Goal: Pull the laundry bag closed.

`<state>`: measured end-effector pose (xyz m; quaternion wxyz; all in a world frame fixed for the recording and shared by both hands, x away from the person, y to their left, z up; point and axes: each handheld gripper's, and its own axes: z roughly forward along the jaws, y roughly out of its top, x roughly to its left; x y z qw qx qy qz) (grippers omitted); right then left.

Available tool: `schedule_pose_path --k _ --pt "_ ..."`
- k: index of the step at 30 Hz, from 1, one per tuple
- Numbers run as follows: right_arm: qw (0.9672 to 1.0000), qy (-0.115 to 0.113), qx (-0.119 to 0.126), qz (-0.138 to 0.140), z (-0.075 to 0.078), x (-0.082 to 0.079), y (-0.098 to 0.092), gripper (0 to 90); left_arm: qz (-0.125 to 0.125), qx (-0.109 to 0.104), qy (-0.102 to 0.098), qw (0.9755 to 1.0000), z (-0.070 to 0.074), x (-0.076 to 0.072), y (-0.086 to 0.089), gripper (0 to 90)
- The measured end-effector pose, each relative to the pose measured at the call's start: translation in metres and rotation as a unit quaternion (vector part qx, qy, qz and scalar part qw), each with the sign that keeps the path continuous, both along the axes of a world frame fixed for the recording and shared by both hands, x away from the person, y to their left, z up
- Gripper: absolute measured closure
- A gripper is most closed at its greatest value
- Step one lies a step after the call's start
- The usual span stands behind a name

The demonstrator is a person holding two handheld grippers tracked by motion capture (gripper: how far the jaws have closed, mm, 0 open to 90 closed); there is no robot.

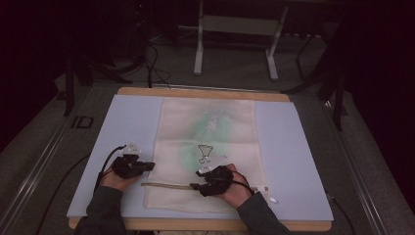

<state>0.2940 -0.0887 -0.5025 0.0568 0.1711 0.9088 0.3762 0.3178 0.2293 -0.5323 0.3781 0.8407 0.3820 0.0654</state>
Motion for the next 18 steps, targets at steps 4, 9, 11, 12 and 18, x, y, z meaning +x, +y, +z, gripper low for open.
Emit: schedule_pose_path --k 4,9,11,12,18 --pt "1.0000 -0.002 0.000 0.010 -0.001 0.000 0.009 51.5 0.000 -0.001 0.001 1.0000 0.000 0.000 0.000 89.7" --pt "0.9997 -0.007 0.007 0.022 -0.001 -0.001 0.020 58.2 -0.005 -0.005 0.005 1.0000 0.000 0.000 0.000 89.7" --pt "0.9996 -0.010 0.008 0.024 -0.002 0.000 0.025 61.6 -0.007 -0.002 0.004 1.0000 0.000 0.000 -0.001 89.7" --pt "0.9996 -0.010 0.010 0.026 -0.002 0.000 0.027 62.6 -0.007 -0.002 0.004 1.0000 0.000 0.000 -0.002 89.7" --pt "0.9993 -0.012 0.013 0.034 -0.004 0.000 0.037 63.1 -0.007 -0.001 0.004 1.0000 0.000 0.000 -0.001 89.6"
